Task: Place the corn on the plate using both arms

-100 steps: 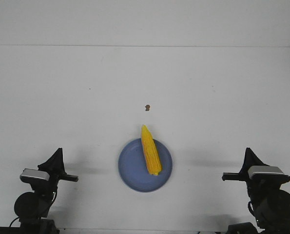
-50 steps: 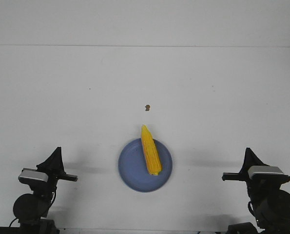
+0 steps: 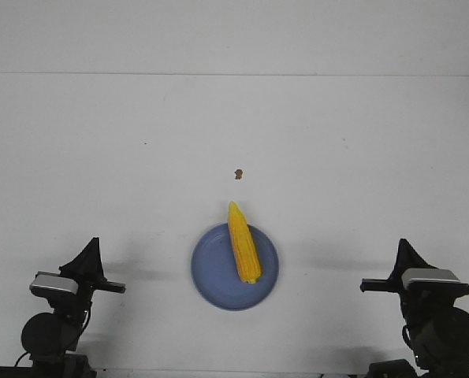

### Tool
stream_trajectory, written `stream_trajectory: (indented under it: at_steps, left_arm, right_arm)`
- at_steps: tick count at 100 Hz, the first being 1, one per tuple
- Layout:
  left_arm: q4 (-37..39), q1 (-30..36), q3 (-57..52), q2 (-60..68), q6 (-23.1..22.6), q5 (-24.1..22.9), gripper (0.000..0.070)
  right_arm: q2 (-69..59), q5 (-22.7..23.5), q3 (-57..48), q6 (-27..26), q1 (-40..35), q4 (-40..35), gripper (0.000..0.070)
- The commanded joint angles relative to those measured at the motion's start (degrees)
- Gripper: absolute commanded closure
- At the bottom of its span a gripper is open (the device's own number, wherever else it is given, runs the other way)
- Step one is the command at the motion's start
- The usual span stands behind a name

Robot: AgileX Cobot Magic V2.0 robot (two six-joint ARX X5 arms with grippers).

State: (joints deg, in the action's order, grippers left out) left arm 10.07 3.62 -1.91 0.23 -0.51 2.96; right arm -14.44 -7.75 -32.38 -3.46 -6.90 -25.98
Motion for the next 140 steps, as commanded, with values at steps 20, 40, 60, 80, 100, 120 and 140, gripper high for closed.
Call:
stream_trajectory:
  at_steps: [20, 40, 60, 80, 100, 120, 140]
  left_arm:
    - [0.68, -0.02, 1.11, -0.04, -0.11, -0.02, 0.0688]
    - [0.66, -0.02, 1.11, -0.04, -0.11, -0.02, 0.0688]
    - [0.59, -0.02, 1.11, -0.04, -0.11, -0.02, 0.0688]
    - [0.55, -0.02, 1.11, -0.04, -0.11, -0.02, 0.0688]
    - [0.52, -0.02, 1.11, -0.04, -0.11, -0.02, 0.0688]
    - [0.52, -0.02, 1.11, -0.04, -0.11, -0.02, 0.0688]
    - [0.52, -0.02, 1.11, -0.04, -0.11, -0.02, 0.0688]
  right_arm:
    - [7.19, 2.54, 9.90, 2.10, 3.17, 11.45, 0.0692]
    - [14.56, 4.96, 19.76, 2.40, 4.72, 18.86, 0.0692]
    - [14.36, 7.37, 25.57, 2.40, 6.69, 23.82, 0.0692]
    - [14.36, 7.37, 30.71, 1.95, 7.02, 29.92, 0.0692]
    - [14.36, 7.34, 31.67, 1.90, 7.02, 31.50, 0.0692]
    - [14.36, 7.34, 31.67, 1.95, 7.02, 31.56, 0.0692]
    - [14.36, 7.34, 31.67, 1.95, 7.02, 31.58, 0.0692]
